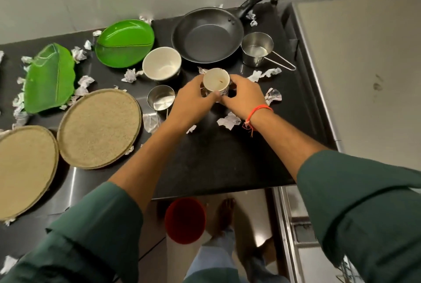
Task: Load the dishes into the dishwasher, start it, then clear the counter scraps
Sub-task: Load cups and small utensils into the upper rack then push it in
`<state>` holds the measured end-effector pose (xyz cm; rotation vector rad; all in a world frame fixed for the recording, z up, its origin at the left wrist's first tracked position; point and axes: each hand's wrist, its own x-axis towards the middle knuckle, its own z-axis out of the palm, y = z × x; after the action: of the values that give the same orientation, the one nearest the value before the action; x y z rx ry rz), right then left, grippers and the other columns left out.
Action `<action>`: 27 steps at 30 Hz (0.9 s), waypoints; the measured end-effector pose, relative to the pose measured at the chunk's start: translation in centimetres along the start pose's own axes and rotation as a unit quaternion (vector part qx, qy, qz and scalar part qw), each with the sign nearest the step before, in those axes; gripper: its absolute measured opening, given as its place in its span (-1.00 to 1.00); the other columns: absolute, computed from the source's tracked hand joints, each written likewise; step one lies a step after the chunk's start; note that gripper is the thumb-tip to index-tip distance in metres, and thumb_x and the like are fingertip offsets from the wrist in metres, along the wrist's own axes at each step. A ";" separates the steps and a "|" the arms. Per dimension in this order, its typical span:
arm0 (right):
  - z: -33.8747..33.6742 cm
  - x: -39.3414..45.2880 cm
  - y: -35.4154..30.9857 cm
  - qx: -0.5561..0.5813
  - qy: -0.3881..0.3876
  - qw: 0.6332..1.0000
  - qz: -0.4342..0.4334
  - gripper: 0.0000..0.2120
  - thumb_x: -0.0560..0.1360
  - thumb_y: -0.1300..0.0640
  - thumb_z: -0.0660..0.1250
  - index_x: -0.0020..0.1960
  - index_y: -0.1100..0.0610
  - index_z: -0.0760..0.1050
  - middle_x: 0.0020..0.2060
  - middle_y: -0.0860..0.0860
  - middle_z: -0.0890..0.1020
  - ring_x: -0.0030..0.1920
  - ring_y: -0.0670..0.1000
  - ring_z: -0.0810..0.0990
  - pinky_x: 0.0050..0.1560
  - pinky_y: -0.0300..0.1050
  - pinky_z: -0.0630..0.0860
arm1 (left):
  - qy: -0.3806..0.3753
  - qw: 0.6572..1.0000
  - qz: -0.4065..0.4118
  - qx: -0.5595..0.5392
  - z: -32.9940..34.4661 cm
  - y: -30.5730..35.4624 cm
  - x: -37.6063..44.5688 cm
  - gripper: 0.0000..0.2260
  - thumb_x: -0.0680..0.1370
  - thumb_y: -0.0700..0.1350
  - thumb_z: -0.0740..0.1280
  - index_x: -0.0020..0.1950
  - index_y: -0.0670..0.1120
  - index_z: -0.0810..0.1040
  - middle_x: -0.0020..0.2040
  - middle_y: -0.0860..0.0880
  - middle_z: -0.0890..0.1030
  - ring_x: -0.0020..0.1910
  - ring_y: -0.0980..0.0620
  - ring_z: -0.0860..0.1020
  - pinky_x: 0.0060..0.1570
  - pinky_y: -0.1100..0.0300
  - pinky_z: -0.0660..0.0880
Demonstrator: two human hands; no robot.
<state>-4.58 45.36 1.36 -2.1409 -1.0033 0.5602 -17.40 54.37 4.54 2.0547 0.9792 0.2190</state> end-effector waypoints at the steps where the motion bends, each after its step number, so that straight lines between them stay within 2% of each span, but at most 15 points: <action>1: 0.0 -0.1 0.1 0.008 0.011 1.000 -0.008 -0.53 0.43 -0.02 0.49 0.32 -0.02 0.53 0.12 -0.05 0.68 0.16 0.01 0.61 0.20 0.07 0.56 | 0.007 1.000 0.000 -0.011 0.1 0.1 0.0 -0.53 0.53 0.01 0.43 0.43 0.03 0.47 0.21 0.15 0.60 0.19 0.16 0.56 0.17 0.20 0.49; 5: -1.6 -1.3 0.2 0.042 0.066 0.996 -0.044 -0.45 0.46 -0.11 0.47 0.40 -0.02 0.47 0.22 -0.05 0.62 0.25 0.00 0.55 0.26 0.03 0.52 | 0.015 0.998 0.036 -0.047 -0.1 1.7 -0.4 -0.56 0.57 0.01 0.42 0.43 0.01 0.46 0.20 0.19 0.58 0.20 0.22 0.55 0.19 0.26 0.48; 8: -4.6 -3.4 0.4 0.068 0.079 0.993 -0.050 -0.40 0.47 -0.06 0.51 0.45 -0.02 0.41 0.30 -0.08 0.56 0.29 -0.09 0.50 0.31 -0.16 0.47 | -0.056 0.989 0.039 -0.133 -0.3 3.5 -1.2 -0.63 0.64 -0.06 0.35 0.43 -0.08 0.48 0.22 0.06 0.64 0.19 0.17 0.60 0.18 0.21 0.55; 11: -8.8 -6.9 1.0 0.101 0.079 0.990 -0.067 -0.35 0.43 0.06 0.55 0.46 -0.03 0.41 0.31 -0.10 0.53 0.26 -0.17 0.50 0.22 -0.30 0.50 | -0.165 0.942 0.016 -0.292 0.9 5.7 -2.6 -0.74 0.67 -0.14 0.27 0.35 -0.15 0.53 0.21 -0.10 0.67 0.22 0.00 0.63 0.22 0.11 0.56; 13: -11.2 -9.5 1.9 0.094 0.091 0.989 -0.070 -0.34 0.42 0.06 0.57 0.46 -0.01 0.41 0.29 -0.10 0.53 0.25 -0.18 0.50 0.18 -0.33 0.51 | -0.223 0.899 -0.019 -0.377 2.5 7.1 -3.6 -0.79 0.67 -0.19 0.24 0.29 -0.14 0.55 0.17 -0.09 0.68 0.18 -0.02 0.65 0.22 0.10 0.53; 15: -13.4 -12.4 3.5 0.091 0.118 0.988 -0.051 -0.34 0.40 0.05 0.58 0.45 -0.01 0.43 0.28 -0.08 0.53 0.25 -0.16 0.50 0.18 -0.29 0.53 | -0.291 0.862 -0.025 -0.414 4.8 8.6 -4.9 -0.75 0.65 -0.18 0.26 0.32 -0.15 0.54 0.20 -0.11 0.67 0.18 -0.01 0.64 0.24 0.08 0.51; 17: -15.4 -15.5 5.3 0.116 0.156 0.980 -0.029 -0.34 0.36 0.04 0.60 0.40 -0.03 0.47 0.27 -0.07 0.55 0.26 -0.08 0.55 0.19 -0.08 0.59 | -0.351 0.845 -0.015 -0.404 7.0 10.2 -6.2 -0.67 0.63 -0.12 0.25 0.40 -0.13 0.50 0.27 -0.09 0.64 0.23 -0.02 0.61 0.29 0.01 0.47; 19: -17.5 -19.0 7.3 0.143 0.199 0.969 0.008 -0.35 0.31 0.08 0.62 0.35 0.00 0.49 0.25 -0.05 0.56 0.23 -0.03 0.59 0.13 0.04 0.63 | -0.392 0.844 -0.003 -0.365 9.7 12.1 -7.7 -0.66 0.67 -0.08 0.25 0.44 -0.08 0.47 0.30 -0.06 0.63 0.29 -0.02 0.59 0.32 -0.04 0.43; 22: -20.3 -24.5 10.4 0.171 0.262 0.947 0.071 -0.34 0.28 0.09 0.63 0.31 0.03 0.46 0.21 -0.02 0.57 0.18 -0.03 0.62 0.06 0.03 0.66 | -0.408 0.863 -0.005 -0.298 13.9 14.7 -10.2 -0.68 0.67 -0.04 0.28 0.43 0.01 0.49 0.29 -0.03 0.64 0.28 0.01 0.60 0.32 -0.01 0.46; 25: -22.7 -30.2 13.9 0.166 0.321 0.922 0.135 -0.34 0.30 0.17 0.64 0.32 0.09 0.42 0.17 0.01 0.59 0.11 -0.09 0.64 -0.04 -0.14 0.64 | -0.394 0.890 -0.003 -0.228 18.2 16.4 -12.4 -0.73 0.65 -0.03 0.31 0.35 0.04 0.55 0.21 0.02 0.67 0.20 0.10 0.64 0.25 0.10 0.50; 27: -23.5 -33.5 16.4 0.164 0.357 0.902 0.179 -0.37 0.32 0.20 0.64 0.30 0.12 0.43 0.17 0.00 0.60 0.09 -0.11 0.64 -0.08 -0.14 0.63 | -0.401 0.897 0.014 -0.188 20.3 17.1 -13.6 -0.75 0.65 -0.02 0.31 0.33 0.06 0.56 0.21 0.04 0.66 0.18 0.14 0.64 0.21 0.15 0.50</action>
<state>-2.15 1.84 7.74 -1.9765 -0.0982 0.0617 -7.55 26.31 6.81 1.5606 0.3493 -0.3828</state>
